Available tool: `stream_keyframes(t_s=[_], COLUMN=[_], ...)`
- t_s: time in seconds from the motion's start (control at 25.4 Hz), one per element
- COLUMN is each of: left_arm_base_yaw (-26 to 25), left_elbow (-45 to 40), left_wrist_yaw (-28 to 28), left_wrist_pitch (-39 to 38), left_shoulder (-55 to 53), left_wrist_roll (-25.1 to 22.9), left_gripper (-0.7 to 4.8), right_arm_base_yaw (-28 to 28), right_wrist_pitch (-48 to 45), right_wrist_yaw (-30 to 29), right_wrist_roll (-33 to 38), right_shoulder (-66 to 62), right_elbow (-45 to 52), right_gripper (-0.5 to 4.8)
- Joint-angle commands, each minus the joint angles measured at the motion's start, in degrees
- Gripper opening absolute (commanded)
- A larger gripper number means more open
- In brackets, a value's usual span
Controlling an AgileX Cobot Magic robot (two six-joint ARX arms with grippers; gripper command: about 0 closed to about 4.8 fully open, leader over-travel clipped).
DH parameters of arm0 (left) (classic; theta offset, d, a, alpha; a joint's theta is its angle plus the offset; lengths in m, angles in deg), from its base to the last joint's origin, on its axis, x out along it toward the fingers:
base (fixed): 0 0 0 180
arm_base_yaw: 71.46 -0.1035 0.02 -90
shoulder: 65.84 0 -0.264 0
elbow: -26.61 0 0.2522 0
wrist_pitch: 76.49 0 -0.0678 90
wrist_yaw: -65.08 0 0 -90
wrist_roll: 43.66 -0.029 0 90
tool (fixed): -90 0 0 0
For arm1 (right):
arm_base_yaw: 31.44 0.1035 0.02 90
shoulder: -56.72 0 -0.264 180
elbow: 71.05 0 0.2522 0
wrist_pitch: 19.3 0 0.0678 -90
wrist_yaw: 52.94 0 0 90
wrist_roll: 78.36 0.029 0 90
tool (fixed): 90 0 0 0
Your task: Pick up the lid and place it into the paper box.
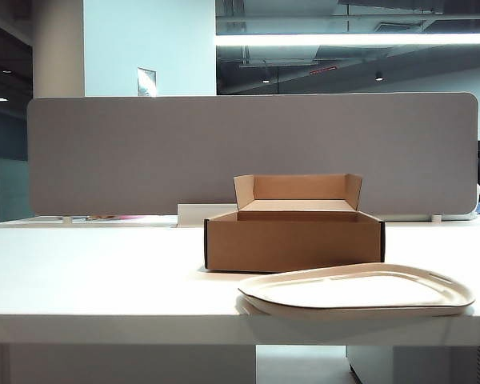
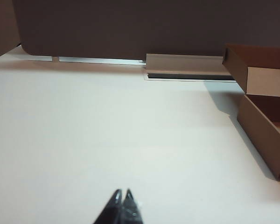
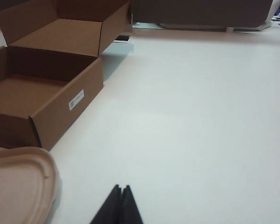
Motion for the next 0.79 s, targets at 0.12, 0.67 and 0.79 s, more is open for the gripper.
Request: stream_keyframes(t_s=[0.12,0.67,0.79], left_arm_base_yaw=[0.0,0.0,0.0], left_elbow=[0.2,0.2,0.2], left_wrist_yaw=[-0.3,-0.3,-0.3], left_wrist_pitch=[0.5,0.7,0.3], left_shoulder=[-0.1,-0.1,-0.1], left_wrist_roll=[0.0,0.0,0.0], left_gripper=[-0.05,-0.05,-0.05], right_arm_base_yaw=[0.0,0.1,0.1], right_wrist_pitch=[-0.7,-0.7,-0.7], right_wrist_yaw=[0.3,-12.0,-12.0], right_wrist_roll=[0.0,9.0,10.2], right_shoulder=[0.1,0.1,0.1], right_elbow=[0.3,0.2,0.0], right_gripper=[-0.04,-0.05,-0.05])
